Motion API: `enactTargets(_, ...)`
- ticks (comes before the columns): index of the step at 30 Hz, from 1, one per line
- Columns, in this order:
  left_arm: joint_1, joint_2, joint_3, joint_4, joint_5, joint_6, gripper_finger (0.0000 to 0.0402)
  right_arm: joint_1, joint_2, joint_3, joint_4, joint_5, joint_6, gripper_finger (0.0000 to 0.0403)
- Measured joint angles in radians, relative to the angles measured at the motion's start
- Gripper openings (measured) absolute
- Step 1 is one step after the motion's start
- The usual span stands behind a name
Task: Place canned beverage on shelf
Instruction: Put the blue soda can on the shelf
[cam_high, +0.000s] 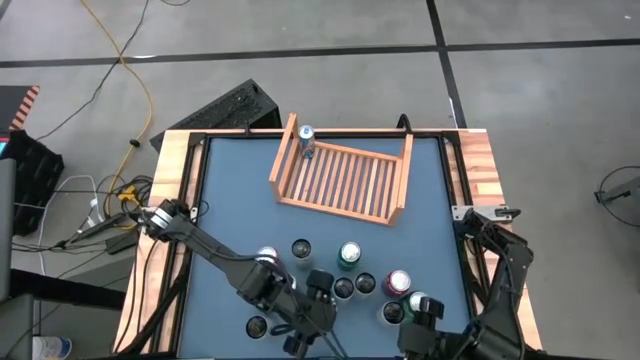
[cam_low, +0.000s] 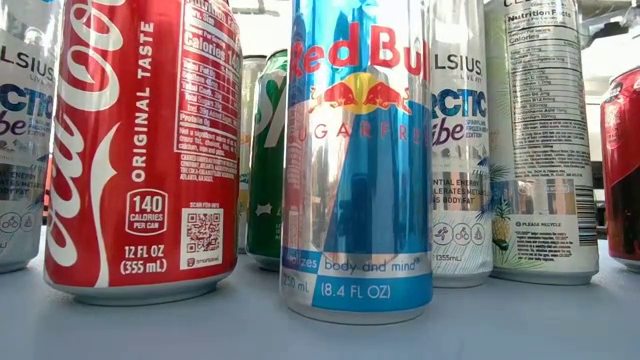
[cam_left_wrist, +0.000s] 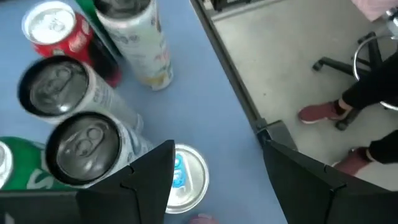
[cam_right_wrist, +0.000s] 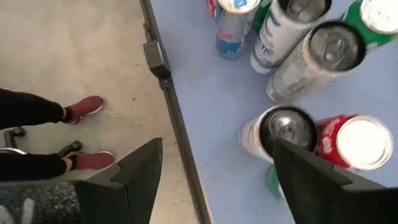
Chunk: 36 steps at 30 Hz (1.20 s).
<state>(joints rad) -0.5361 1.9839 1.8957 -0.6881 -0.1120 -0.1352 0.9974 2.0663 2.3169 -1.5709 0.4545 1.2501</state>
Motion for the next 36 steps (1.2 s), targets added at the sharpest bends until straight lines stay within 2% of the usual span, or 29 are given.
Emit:
enactTargets(13,0.032,-0.002,-0.035,-0.031,0.029,0.036,0.0236,0.002,0.000,0.000,0.000,0.030,-0.002,0.0292)
enactTargets(25,0.044,0.032,-0.034,-0.014,0.079,0.028,0.0304,0.002,0.000,0.000,0.000,0.045,-0.001,0.0292)
enactTargets(31,0.050,0.032,-0.035,-0.041,0.020,0.037,0.0308,0.002,0.000,0.000,0.001,0.045,-0.001,0.0292)
enactTargets(36,0.056,0.054,-0.035,-0.042,0.048,0.027,0.0308,0.004,0.000,0.000,0.001,0.045,-0.001,0.0292)
